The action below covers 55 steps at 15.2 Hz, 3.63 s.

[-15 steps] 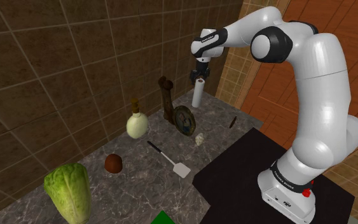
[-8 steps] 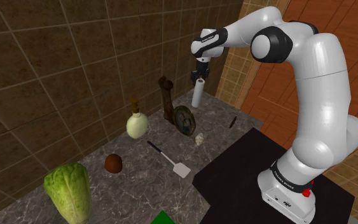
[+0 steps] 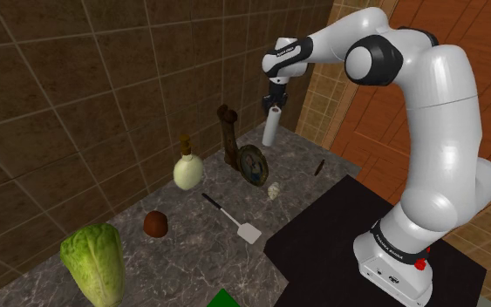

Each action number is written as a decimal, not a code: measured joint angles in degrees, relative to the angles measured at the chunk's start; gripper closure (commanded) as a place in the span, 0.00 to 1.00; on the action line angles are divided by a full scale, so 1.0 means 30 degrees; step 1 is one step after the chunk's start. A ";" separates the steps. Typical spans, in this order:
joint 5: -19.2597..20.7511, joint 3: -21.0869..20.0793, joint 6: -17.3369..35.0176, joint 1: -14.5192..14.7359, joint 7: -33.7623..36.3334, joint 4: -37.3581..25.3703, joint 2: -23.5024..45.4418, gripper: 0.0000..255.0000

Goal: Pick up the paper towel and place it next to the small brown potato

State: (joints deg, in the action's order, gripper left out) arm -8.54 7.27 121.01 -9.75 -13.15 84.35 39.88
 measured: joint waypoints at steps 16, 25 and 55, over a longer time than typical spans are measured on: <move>0.0304 0.0186 -0.2998 0.0048 0.0274 -0.1256 -0.1759 1.00; 0.0438 0.0247 -0.4904 0.0056 0.0461 -0.2511 -0.2423 1.00; 0.0562 0.0181 -1.1687 0.0201 0.1504 -0.9333 -0.2438 1.00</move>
State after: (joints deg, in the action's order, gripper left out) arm -6.86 7.81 85.94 -9.15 -8.64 56.35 32.57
